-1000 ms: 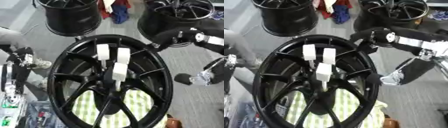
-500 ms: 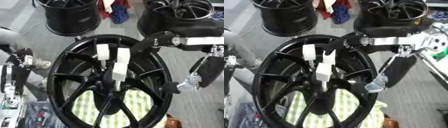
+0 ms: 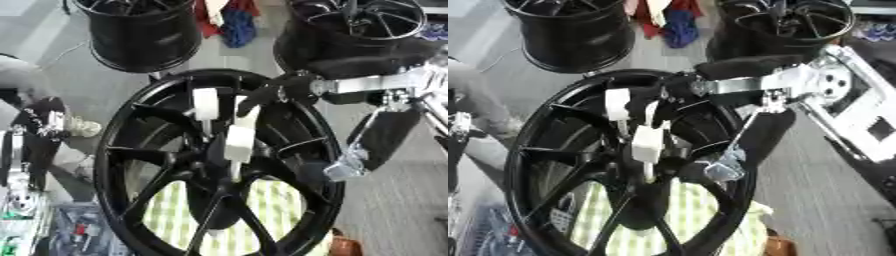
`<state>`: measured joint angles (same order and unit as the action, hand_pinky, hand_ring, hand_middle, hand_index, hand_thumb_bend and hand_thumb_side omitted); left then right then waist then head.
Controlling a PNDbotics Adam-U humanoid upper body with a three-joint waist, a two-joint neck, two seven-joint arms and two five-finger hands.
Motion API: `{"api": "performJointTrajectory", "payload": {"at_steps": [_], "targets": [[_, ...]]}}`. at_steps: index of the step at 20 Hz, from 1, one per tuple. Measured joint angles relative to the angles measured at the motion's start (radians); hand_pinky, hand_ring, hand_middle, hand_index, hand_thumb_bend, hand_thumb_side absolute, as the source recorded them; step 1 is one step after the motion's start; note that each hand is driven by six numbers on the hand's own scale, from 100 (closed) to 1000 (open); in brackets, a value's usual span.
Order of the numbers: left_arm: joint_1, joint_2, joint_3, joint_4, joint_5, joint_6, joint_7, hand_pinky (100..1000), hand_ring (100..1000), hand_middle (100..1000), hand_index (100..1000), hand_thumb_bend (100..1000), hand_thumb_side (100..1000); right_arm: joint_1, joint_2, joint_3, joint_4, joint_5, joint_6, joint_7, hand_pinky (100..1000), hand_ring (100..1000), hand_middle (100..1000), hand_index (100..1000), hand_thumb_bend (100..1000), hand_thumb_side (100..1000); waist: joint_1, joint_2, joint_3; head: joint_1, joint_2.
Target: Pull the pin out of the wheel hub.
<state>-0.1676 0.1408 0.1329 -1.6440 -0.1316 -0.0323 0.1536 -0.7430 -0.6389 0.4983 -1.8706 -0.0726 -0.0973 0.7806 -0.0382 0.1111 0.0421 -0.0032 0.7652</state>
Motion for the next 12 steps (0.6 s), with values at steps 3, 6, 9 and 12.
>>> {"api": "performJointTrajectory", "payload": {"at_steps": [3, 6, 9, 12], "targets": [[0.000, 0.000, 0.000, 0.000, 0.000, 0.000, -0.001, 502, 738, 679, 754, 261, 618, -0.010, 0.021, 0.008, 0.026, 0.036, -0.011, 0.013, 803, 804, 907, 1000, 307, 327, 0.000, 0.000, 0.001, 0.000, 0.000], [0.000, 0.000, 0.000, 0.000, 0.000, -0.001, -0.001, 502, 738, 679, 754, 260, 619, -0.021, 0.041, 0.013, 0.054, 0.073, -0.023, 0.023, 801, 805, 906, 1000, 298, 330, 0.000, 0.000, 0.001, -0.001, 0.000], [0.000, 0.000, 0.000, 0.000, 0.000, -0.001, -0.002, 502, 738, 680, 754, 259, 619, -0.025, 0.056, 0.014, 0.078, 0.112, -0.036, 0.026, 798, 805, 904, 1000, 293, 331, 0.000, 0.000, 0.003, -0.001, 0.000], [0.000, 0.000, 0.000, 0.000, 0.000, -0.001, -0.002, 502, 738, 680, 754, 259, 619, -0.030, 0.067, 0.016, 0.102, 0.150, -0.050, 0.028, 798, 808, 903, 999, 287, 331, -0.001, 0.000, 0.005, -0.002, 0.000]]}}
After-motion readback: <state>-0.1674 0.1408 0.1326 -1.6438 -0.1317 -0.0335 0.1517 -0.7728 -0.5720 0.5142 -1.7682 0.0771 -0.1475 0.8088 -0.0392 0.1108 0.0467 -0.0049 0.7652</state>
